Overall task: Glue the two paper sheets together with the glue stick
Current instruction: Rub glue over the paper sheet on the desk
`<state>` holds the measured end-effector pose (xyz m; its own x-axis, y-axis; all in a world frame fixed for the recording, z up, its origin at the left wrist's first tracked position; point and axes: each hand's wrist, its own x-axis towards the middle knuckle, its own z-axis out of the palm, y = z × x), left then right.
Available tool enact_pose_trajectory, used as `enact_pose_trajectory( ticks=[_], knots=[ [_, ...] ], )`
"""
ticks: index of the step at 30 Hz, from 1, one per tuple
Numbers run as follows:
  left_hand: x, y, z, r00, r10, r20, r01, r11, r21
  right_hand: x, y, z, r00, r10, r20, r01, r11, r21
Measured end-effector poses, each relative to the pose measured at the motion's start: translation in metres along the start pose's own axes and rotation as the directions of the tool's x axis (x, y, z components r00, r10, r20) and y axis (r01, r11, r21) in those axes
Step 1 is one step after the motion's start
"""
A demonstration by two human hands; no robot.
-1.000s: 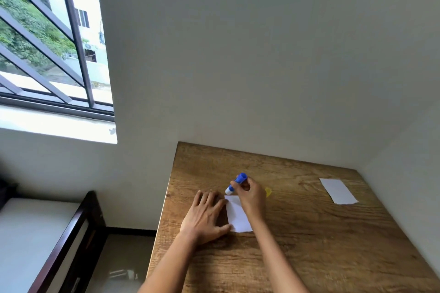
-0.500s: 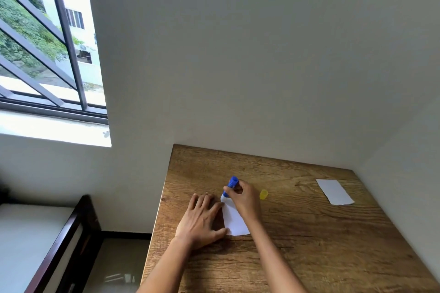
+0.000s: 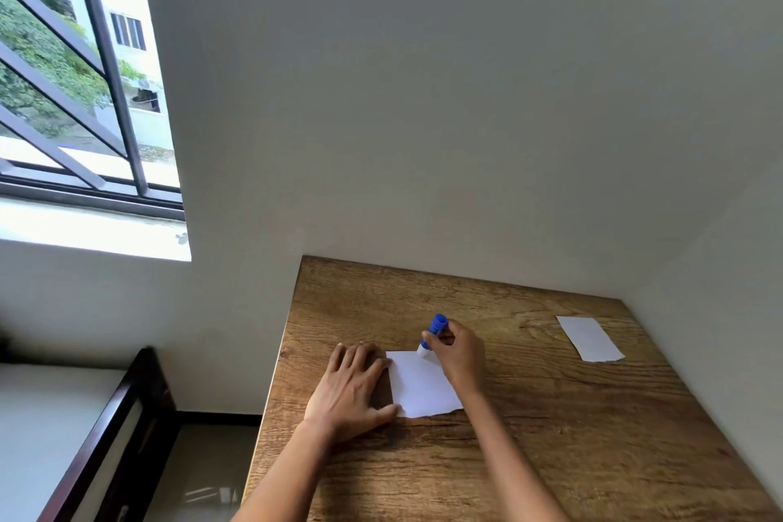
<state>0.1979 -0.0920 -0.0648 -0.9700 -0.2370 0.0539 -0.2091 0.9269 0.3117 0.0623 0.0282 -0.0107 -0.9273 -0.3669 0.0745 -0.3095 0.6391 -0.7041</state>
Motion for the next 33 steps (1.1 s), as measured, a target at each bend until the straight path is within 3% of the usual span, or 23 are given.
enact_pose_trajectory(
  ticks=[8,12,17,27,30,33],
  knots=[
    [-0.001,0.0,-0.001,1.0,-0.004,-0.006,0.004,1.0,-0.001,0.005,0.018,-0.013,0.997,0.033,-0.073,-0.031,0.999,0.022],
    [-0.001,0.001,-0.002,1.0,-0.002,-0.018,0.002,1.0,0.001,0.003,0.024,-0.019,0.987,0.042,-0.154,-0.023,0.992,0.126],
    [-0.001,0.001,-0.002,1.0,-0.001,-0.008,0.001,1.0,0.012,0.001,0.024,-0.015,0.999,0.006,-0.05,-0.001,0.994,0.113],
    [-0.003,0.002,-0.003,0.999,-0.014,-0.04,0.013,0.999,-0.03,0.006,0.02,-0.036,0.99,-0.024,-0.138,0.045,0.987,0.153],
    [-0.005,0.002,-0.006,0.994,-0.031,-0.101,0.02,0.995,-0.102,0.008,0.02,-0.038,0.992,-0.031,-0.123,0.047,0.99,0.132],
    [-0.003,0.007,-0.01,0.966,-0.057,-0.254,0.019,0.988,-0.153,0.011,0.022,-0.036,0.996,-0.037,-0.079,0.046,0.993,0.111]
  ],
)
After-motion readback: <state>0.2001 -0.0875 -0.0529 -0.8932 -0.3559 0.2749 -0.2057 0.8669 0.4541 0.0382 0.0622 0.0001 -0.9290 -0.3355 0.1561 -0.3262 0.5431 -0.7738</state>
